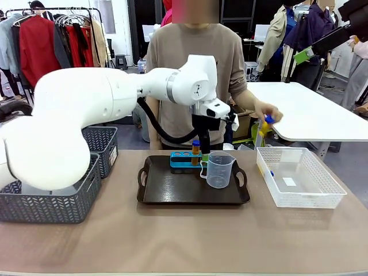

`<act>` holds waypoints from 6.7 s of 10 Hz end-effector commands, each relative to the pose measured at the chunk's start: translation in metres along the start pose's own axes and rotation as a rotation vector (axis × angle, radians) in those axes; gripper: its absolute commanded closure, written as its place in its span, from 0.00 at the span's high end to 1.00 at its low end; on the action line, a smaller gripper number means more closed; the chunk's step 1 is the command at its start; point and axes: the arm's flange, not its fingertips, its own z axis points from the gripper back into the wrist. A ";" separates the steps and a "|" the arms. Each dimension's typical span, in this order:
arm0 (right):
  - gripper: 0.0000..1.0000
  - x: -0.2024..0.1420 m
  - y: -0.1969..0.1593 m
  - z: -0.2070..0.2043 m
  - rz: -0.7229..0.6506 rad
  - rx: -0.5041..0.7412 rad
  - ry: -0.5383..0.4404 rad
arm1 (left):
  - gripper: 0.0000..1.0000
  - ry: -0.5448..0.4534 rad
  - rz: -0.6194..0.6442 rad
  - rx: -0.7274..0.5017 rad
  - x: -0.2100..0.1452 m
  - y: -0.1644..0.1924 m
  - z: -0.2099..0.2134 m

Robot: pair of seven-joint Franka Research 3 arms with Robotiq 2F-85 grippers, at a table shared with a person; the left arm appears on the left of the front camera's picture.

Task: Prepare the laboratory tools.
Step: Pick up one Large Measuring Cup and place it on the Handle tray, then pick up one Small flask and place it on the Handle tray.

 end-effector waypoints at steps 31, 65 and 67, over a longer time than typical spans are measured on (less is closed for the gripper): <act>1.00 0.000 0.000 0.000 0.002 0.009 -0.013 | 1.00 0.136 1.618 0.256 -0.392 -0.128 0.131; 1.00 0.000 0.000 0.000 0.002 0.009 -0.013 | 0.00 0.123 1.821 -0.005 -0.480 -0.115 0.025; 1.00 0.000 0.000 0.000 0.002 0.009 -0.013 | 0.00 0.126 1.834 -0.012 -0.481 -0.118 0.027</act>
